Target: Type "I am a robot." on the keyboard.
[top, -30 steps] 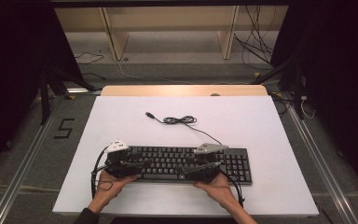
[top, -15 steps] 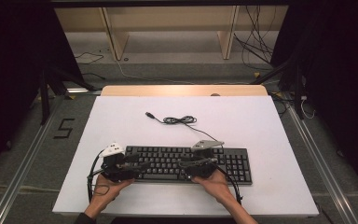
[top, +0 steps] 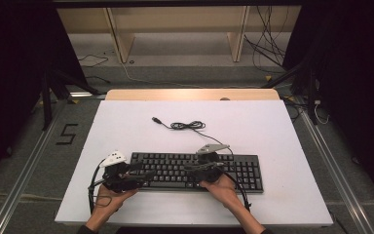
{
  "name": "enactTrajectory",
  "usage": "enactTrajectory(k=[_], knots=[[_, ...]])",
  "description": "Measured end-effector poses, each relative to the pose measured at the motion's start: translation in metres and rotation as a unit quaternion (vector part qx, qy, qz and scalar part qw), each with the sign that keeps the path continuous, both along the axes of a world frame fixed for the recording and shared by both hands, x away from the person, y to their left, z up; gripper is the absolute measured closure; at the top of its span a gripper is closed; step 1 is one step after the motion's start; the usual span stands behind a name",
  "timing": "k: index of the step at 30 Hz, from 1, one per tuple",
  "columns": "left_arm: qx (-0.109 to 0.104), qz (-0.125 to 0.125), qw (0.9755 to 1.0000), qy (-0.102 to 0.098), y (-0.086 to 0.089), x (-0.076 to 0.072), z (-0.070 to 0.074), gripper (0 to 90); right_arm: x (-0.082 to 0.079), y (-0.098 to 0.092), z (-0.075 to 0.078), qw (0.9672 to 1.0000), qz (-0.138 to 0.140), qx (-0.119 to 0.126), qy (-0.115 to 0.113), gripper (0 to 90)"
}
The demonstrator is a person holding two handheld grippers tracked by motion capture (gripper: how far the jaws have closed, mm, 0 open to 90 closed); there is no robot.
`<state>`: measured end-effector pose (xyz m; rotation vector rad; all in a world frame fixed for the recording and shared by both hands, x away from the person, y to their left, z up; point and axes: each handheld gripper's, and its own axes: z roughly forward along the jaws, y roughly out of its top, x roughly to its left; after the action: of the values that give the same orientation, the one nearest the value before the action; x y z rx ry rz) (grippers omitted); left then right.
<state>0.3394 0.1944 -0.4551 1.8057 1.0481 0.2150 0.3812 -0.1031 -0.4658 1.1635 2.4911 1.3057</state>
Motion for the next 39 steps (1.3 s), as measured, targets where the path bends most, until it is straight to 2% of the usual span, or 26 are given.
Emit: enactTrajectory(k=[12, 29, 31, 39], knots=[[-0.011, 0.005, 0.9998, -0.014, 0.007, -0.006, -0.001, 31.1, 0.008, 0.001, -0.004, 0.9997, -0.012, -0.019, 0.001, 90.0], [-0.002, 0.009, 0.9997, -0.021, 0.012, -0.009, -0.003, 30.7, 0.015, 0.007, -0.01, 0.9992, -0.019, -0.033, 0.011, 90.0], [-0.001, 0.01, 0.9997, -0.023, 0.013, -0.01, -0.003, 30.7, 0.014, 0.007, -0.012, 0.9989, -0.017, -0.042, 0.012, 90.0], [-0.001, 0.012, 0.9996, -0.025, 0.015, -0.012, -0.004, 30.7, 0.014, 0.008, -0.012, 0.9989, -0.021, -0.042, 0.005, 90.0]])
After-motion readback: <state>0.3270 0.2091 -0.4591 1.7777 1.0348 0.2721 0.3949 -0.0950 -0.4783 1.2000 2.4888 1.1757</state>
